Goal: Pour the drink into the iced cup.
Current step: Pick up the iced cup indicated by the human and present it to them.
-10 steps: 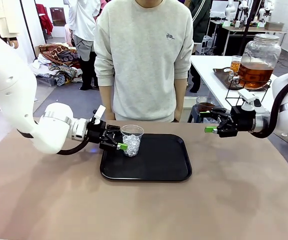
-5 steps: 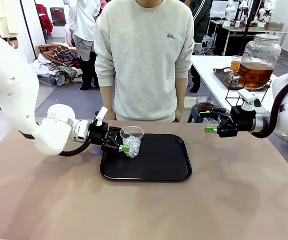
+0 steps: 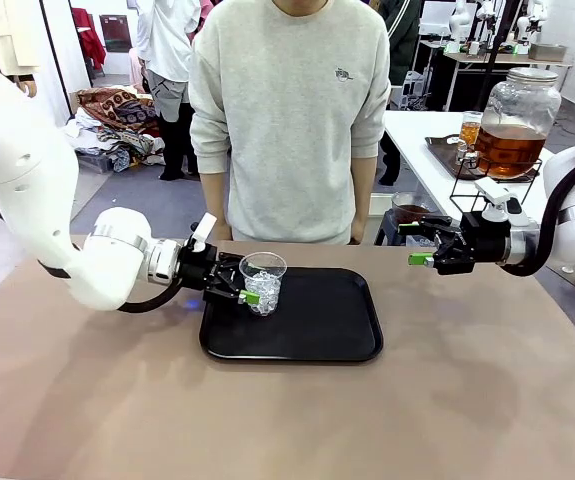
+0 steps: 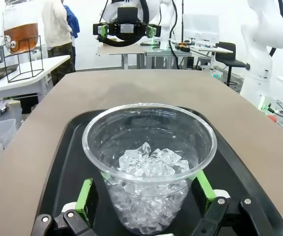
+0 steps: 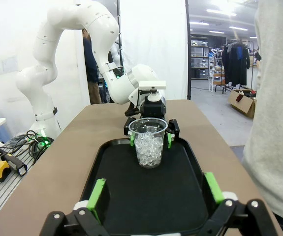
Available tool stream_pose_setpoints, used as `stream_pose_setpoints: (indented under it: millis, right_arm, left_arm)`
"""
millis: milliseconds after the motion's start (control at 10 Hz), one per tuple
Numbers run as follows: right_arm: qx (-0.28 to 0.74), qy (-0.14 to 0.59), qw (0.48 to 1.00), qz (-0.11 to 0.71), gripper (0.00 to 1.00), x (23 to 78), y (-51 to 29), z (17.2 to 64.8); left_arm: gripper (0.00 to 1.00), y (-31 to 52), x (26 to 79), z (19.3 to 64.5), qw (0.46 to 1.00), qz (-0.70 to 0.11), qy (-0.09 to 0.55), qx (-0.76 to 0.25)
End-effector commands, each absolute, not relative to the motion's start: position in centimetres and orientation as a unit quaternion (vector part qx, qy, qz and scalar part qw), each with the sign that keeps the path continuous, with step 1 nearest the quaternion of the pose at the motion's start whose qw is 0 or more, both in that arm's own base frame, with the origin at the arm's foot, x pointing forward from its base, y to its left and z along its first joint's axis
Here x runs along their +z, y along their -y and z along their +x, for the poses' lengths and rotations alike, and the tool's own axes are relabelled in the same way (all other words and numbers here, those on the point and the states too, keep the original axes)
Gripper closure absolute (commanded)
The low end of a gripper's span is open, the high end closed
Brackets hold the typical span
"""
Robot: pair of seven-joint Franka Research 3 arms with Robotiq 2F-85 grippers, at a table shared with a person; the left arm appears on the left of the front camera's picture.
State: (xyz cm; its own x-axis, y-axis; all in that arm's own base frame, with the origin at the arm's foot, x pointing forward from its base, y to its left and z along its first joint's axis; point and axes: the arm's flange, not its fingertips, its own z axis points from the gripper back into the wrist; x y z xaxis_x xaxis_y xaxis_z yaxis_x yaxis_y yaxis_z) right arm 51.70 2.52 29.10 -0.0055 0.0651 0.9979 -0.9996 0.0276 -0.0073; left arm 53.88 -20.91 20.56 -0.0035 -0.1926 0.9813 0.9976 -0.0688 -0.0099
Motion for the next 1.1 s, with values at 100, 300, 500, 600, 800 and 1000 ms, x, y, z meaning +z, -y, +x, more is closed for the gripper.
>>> stream_pose_setpoints:
  millis: [100, 300, 500, 600, 800, 1000]
  right_arm:
    - [0.512, 0.490, 0.523, 0.474, 0.00, 29.52, -2.73, 52.02]
    - [0.512, 0.490, 0.523, 0.474, 0.00, 29.52, -2.73, 52.02]
    - [0.512, 0.490, 0.523, 0.474, 0.00, 29.52, -2.73, 52.02]
    - [0.512, 0.490, 0.523, 0.474, 0.00, 29.52, -2.73, 52.02]
    - [0.512, 0.490, 0.523, 0.474, 0.00, 29.52, -2.73, 52.02]
    - [0.512, 0.490, 0.523, 0.474, 0.00, 29.52, -2.73, 52.02]
  left_arm:
    - [0.00, 21.72, 20.49, 52.98, 0.528, -0.462, 0.438, -0.562]
    - [0.00, 22.06, 20.59, 52.88, 0.526, -0.461, 0.437, -0.565]
    - [0.00, 22.18, 20.64, 52.76, 0.524, -0.461, 0.437, -0.567]
    - [0.00, 22.20, 20.56, 52.70, 0.524, -0.461, 0.437, -0.568]
    - [0.12, 22.23, 20.59, 52.61, 0.525, -0.467, 0.435, -0.563]
    - [0.42, 22.22, 20.62, 52.52, 0.521, -0.461, 0.446, -0.563]
